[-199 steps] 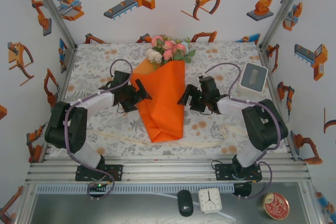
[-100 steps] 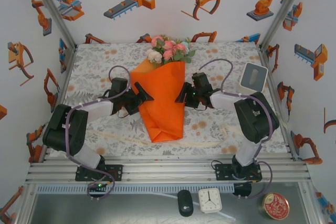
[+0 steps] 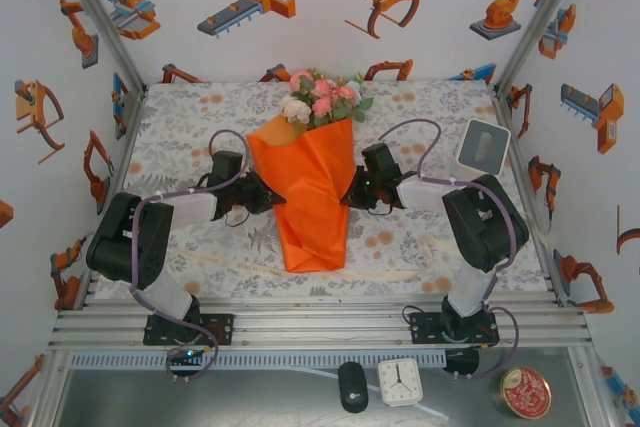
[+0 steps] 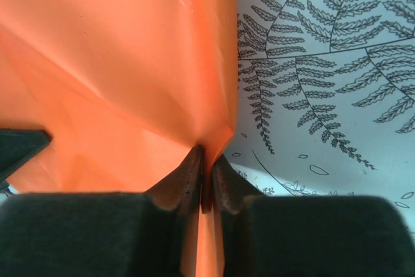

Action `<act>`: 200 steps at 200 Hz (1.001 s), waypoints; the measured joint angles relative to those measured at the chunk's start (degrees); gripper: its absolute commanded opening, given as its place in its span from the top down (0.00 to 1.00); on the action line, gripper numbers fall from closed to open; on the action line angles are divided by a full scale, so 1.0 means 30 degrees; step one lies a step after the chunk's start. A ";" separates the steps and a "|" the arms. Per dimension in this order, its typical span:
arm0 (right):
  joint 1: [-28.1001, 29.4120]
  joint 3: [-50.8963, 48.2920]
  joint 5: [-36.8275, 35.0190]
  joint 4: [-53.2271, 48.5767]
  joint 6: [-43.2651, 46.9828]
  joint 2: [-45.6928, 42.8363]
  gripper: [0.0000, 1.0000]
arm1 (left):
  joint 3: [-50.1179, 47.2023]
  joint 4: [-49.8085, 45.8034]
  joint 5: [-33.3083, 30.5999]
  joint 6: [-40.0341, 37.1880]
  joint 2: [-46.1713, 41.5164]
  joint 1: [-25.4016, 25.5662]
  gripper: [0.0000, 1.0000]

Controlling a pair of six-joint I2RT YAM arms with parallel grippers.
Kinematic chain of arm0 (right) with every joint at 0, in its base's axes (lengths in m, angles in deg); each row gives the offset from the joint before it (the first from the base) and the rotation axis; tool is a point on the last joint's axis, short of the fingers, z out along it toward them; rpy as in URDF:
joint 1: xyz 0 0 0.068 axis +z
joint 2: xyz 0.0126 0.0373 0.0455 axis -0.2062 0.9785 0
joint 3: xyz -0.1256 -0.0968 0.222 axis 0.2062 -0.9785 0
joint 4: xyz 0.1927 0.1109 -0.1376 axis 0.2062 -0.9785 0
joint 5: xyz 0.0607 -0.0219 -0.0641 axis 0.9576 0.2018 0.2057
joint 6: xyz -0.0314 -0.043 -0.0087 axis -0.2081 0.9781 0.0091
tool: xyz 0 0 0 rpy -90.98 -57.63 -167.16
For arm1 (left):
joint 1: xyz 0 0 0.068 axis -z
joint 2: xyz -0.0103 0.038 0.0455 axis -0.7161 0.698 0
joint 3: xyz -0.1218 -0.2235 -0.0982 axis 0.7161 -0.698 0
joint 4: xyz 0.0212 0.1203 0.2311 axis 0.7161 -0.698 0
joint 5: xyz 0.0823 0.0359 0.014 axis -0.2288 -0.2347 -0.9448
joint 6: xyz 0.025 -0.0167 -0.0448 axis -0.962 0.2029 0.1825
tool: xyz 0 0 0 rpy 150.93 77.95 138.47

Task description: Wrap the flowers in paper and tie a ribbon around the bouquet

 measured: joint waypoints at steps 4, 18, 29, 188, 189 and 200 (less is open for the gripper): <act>0.0000 0.0000 0.0007 -0.0029 -0.0015 -0.0044 0.98 | 0.0007 0.0058 0.0109 0.0051 0.0000 -0.0007 0.95; 0.0000 0.0000 0.0000 -0.0197 -0.0160 -0.0277 1.00 | 0.0109 0.0036 0.0306 0.0182 0.0000 -0.0044 0.98; 0.0000 0.0007 -0.0015 -0.0386 -0.0219 -0.0554 1.00 | 0.0248 -0.0029 0.0401 0.0197 -0.0022 -0.0044 0.98; 0.0969 -0.2499 0.0270 -0.1705 -0.1115 -0.4605 1.00 | -0.0918 -0.2426 0.0597 0.1005 -0.4641 0.0401 0.97; 0.0969 -0.2528 0.0270 -0.1705 -0.1115 -0.4605 1.00 | -0.0991 -0.2441 0.0597 0.1027 -0.4641 0.0423 0.96; 0.0991 -0.2812 0.0284 -0.1690 -0.1217 -0.4517 1.00 | -0.1552 -0.2579 0.0597 0.1086 -0.4597 0.0532 0.95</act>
